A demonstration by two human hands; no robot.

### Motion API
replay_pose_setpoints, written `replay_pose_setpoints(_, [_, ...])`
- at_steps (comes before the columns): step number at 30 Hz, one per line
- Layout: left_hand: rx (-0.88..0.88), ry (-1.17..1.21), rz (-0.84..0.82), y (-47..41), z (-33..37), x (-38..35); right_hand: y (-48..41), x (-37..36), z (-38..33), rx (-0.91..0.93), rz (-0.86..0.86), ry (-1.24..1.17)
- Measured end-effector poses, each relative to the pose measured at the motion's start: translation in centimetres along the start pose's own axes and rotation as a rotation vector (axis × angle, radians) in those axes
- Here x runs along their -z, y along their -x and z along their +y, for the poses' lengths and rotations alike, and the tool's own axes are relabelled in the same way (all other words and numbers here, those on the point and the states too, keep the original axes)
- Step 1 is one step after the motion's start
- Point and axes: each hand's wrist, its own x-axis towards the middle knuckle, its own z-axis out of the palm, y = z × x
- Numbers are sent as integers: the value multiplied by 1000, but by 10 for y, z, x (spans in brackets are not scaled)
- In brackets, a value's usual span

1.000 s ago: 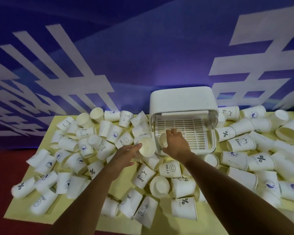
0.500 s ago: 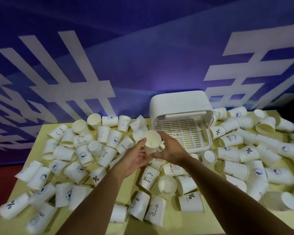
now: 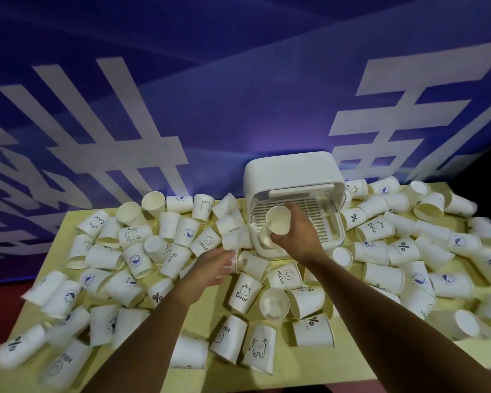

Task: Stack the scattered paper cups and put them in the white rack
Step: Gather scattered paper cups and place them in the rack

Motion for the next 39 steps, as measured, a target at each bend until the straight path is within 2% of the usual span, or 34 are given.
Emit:
replay_pose_setpoints(4, [-6,-173,33,5,-19,8,-5,-13,9,15,-69,176])
replay_pose_setpoints(12, [35,-176,112,14,-43,20,-1,-32,17,-60,-139,210])
replay_pose_setpoints(21, [14,-164,160,26,-53,31,6,-40,-6,23,-144,259])
replay_pose_setpoints(34, [-27,-178,428,63,-93,103,38,-120,-73,234,-442,317])
replay_pose_setpoints(39, [37,-215,509,73,-129,137,53,-160,-98,271,-547,332])
